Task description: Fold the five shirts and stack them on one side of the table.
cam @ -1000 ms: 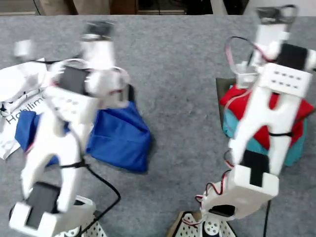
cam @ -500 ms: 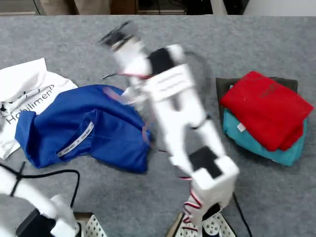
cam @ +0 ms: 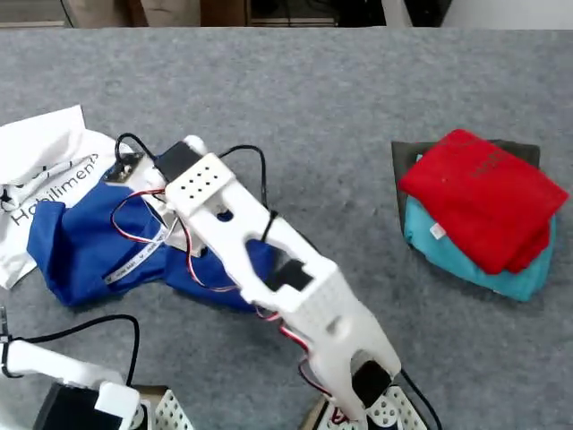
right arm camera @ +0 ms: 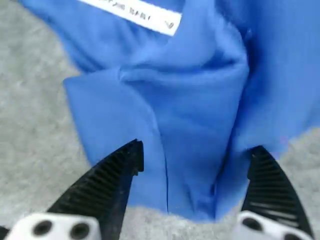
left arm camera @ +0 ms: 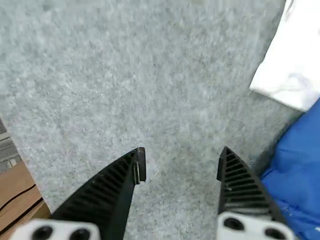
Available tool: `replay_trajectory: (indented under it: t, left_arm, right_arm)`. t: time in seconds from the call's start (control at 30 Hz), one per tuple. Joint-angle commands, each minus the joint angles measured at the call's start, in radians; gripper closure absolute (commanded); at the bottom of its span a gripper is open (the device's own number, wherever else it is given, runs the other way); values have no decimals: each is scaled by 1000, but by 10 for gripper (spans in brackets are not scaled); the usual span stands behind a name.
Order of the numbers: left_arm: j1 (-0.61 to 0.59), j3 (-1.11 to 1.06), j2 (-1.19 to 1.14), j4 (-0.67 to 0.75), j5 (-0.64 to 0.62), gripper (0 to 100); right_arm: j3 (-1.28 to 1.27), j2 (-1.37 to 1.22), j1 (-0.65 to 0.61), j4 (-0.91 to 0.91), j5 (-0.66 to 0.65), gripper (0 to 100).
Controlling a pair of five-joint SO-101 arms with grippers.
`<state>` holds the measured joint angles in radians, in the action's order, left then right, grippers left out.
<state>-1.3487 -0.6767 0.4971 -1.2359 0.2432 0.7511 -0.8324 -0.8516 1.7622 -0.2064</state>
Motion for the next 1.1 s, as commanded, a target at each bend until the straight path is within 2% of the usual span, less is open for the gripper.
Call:
replay_trajectory:
  t: [0.0, 0.2, 0.27, 0.5, 0.67, 0.87, 0.93, 1.07]
  left_arm:
    - [-8, -3, 31, 9, 8, 757]
    - [-5, -3, 27, 12, 8, 757]
    - [-5, -3, 24, 12, 6, 757]
    - [-6, -5, 22, 12, 6, 757]
    - [-5, -5, 22, 14, 5, 757]
    - [-3, -3, 22, 14, 3, 757]
    - [-3, -3, 22, 23, 3, 757]
    - [-11, -18, 22, 106, 3, 757]
  right_arm:
    - [125, -117, 31, 5, -2, 691]
    - [275, -183, 94, 23, 25, 998]
    - [291, -182, 128, 25, 44, 966]
    - [191, -65, 248, 26, 48, 994]
    - [-85, 168, 358, 25, 34, 994]
    - [-484, 429, 496, 20, -149, 991]
    - [-570, 495, 536, 17, -184, 959]
    - [-664, 595, 581, 17, -244, 793]
